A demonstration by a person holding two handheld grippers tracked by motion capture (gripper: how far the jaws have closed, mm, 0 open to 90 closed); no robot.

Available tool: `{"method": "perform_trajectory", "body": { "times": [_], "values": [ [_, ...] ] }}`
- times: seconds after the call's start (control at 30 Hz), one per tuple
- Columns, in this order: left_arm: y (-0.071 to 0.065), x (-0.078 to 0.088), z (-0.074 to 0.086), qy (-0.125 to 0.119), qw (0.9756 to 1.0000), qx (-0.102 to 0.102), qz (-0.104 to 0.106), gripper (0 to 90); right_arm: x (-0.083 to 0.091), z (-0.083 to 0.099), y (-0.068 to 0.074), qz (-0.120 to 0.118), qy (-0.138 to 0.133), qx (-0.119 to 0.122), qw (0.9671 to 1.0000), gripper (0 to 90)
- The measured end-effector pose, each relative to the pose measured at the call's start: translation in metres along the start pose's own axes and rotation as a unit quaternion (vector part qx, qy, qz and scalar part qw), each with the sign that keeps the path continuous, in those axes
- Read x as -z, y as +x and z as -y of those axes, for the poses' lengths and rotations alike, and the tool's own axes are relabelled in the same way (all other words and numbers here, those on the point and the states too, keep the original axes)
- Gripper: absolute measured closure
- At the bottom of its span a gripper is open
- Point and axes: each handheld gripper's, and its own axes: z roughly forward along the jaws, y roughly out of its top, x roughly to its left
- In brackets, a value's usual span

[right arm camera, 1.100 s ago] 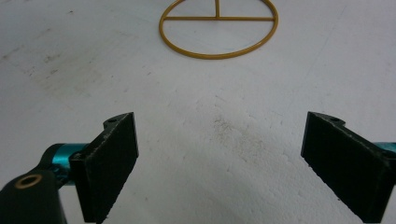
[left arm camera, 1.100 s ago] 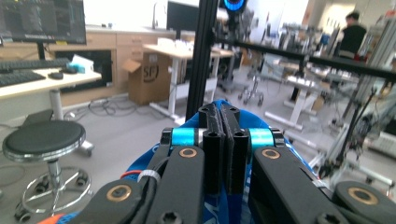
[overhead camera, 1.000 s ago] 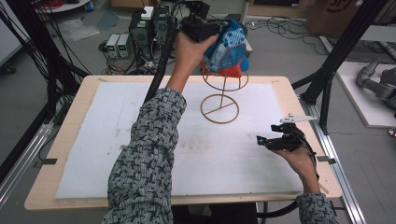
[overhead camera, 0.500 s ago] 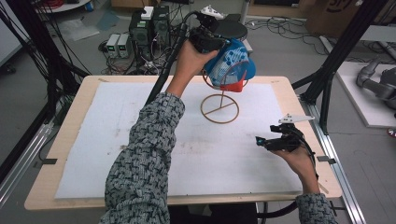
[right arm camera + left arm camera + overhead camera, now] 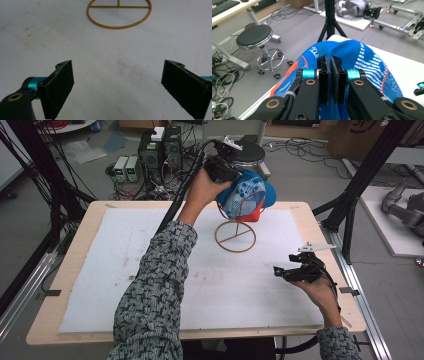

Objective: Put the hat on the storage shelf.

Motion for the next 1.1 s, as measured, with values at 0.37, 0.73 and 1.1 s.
{"method": "perform_trajectory", "body": {
  "times": [0.37, 0.73, 1.1],
  "values": [
    [-0.001, -0.014, 0.006, 0.028, 0.9995, -0.008, -0.013, 83.9, -0.001, 0.001, -0.001, -0.003, -0.001, -0.002, 1.0, 10.8],
    [0.004, -0.012, 0.009, 0.04, 0.9989, -0.007, -0.023, 60.8, -0.001, 0.001, -0.001, -0.003, 0.0, -0.003, 1.0, 10.8],
    [0.013, 0.01, 0.007, 0.031, 0.9989, -0.008, -0.035, 51.0, 0.0, 0.001, -0.001, -0.001, -0.002, -0.003, 1.0, 10.8]
  ]
}}
